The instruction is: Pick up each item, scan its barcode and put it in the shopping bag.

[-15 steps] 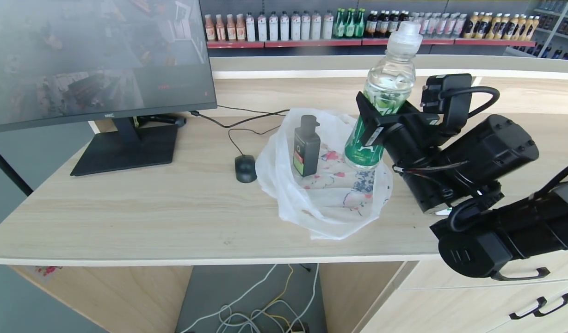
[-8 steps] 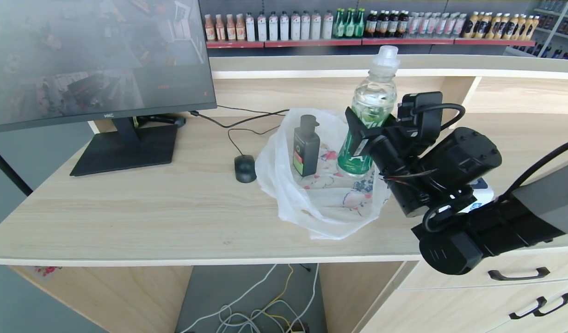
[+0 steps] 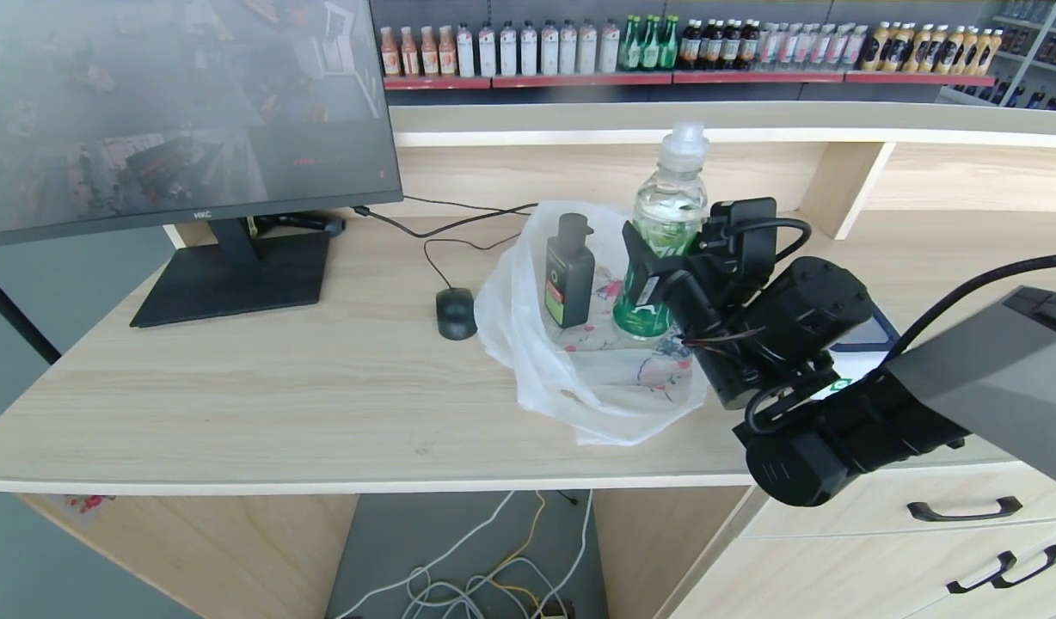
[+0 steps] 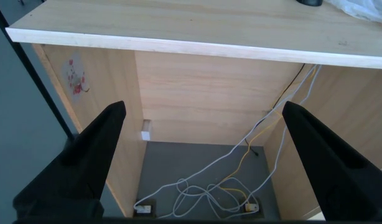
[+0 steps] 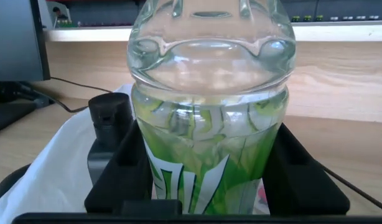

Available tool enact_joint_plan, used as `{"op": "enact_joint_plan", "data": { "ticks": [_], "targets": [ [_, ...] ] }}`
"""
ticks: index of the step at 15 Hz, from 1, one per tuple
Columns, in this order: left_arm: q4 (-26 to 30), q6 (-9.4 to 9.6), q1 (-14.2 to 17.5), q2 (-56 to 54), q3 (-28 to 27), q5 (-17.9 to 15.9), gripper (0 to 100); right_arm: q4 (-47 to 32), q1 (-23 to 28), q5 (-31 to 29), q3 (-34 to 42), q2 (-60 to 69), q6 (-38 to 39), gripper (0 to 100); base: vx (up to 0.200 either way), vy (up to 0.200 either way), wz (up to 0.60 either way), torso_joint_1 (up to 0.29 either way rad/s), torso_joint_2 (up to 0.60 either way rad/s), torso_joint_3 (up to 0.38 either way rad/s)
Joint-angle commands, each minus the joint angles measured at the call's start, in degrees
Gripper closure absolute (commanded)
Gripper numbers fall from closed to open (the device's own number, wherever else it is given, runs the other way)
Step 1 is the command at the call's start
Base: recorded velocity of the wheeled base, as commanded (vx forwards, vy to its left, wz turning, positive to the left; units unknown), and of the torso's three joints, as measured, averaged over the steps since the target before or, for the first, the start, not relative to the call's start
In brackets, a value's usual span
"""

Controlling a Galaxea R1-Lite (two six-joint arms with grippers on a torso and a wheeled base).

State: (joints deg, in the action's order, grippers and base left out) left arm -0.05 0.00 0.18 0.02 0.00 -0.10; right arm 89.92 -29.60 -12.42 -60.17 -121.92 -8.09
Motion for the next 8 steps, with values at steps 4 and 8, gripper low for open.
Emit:
{"op": "enact_joint_plan", "data": {
  "ticks": [4,8],
  "targets": [
    [0.0,0.00,0.0,0.0,0.0,0.0,0,0.1,0.0,0.0,-1.4,-3.6,0.0,100,0.000,0.000,0.00,0.000,0.00,0.000],
    [0.0,0.00,0.0,0.0,0.0,0.0,0,0.1,0.1,0.0,-1.1,-4.4,0.0,100,0.000,0.000,0.00,0.000,0.00,0.000]
  ]
}}
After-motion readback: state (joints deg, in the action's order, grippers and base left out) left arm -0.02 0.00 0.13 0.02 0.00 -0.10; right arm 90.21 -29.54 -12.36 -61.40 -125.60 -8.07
